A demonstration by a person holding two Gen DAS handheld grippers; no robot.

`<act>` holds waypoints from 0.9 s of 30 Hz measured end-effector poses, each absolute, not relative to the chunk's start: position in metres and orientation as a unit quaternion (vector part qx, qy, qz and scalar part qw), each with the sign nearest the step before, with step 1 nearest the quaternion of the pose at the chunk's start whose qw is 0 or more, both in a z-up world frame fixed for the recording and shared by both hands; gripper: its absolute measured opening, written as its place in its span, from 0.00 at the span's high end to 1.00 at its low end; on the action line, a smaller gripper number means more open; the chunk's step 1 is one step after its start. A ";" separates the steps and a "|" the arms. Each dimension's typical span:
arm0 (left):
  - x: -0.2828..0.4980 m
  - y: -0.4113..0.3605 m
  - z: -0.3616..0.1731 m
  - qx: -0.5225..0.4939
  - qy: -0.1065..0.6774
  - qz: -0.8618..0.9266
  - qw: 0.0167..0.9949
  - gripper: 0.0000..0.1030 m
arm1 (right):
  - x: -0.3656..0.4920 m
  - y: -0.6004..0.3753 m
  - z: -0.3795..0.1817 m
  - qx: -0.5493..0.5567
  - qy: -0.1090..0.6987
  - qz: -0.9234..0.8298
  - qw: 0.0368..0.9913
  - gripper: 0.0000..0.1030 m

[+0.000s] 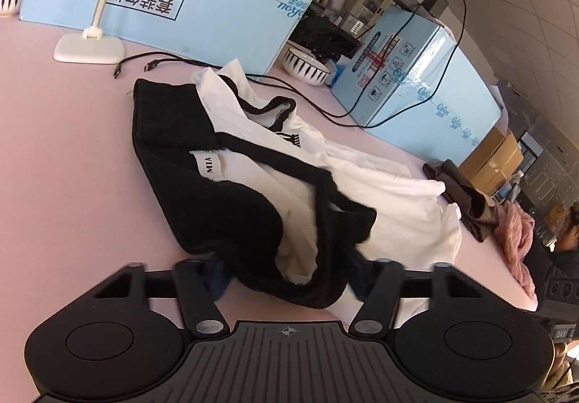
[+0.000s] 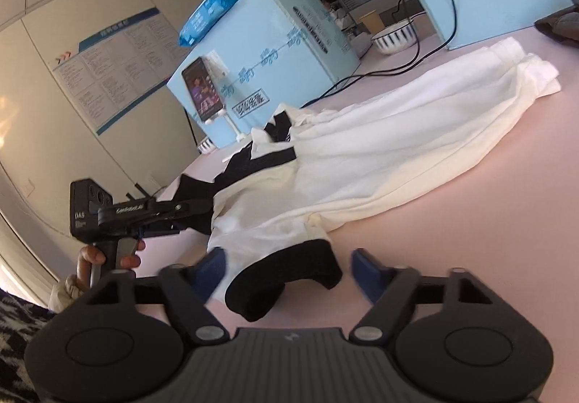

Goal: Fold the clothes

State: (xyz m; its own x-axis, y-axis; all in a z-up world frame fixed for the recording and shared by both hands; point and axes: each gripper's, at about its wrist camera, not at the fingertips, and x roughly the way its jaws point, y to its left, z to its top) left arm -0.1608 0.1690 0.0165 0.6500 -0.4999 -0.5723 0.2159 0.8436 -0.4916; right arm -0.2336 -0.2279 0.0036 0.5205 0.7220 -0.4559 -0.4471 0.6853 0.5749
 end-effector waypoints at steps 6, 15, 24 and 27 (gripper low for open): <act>-0.150 0.224 0.053 -0.227 0.338 -0.138 0.903 0.85 | -0.253 -0.195 0.033 0.157 0.322 0.447 0.820 0.84; -0.155 0.290 0.073 -0.295 0.296 -0.040 0.908 0.54 | -0.256 -0.156 0.033 0.081 0.425 0.477 0.765 0.24; -0.199 0.245 0.073 -0.236 0.296 -0.073 0.923 0.27 | -0.247 -0.311 0.049 0.229 0.314 0.216 0.896 0.11; -0.192 0.245 0.051 -0.251 0.309 -0.054 0.916 0.27 | -0.243 -0.337 0.041 0.205 0.309 0.076 0.925 0.11</act>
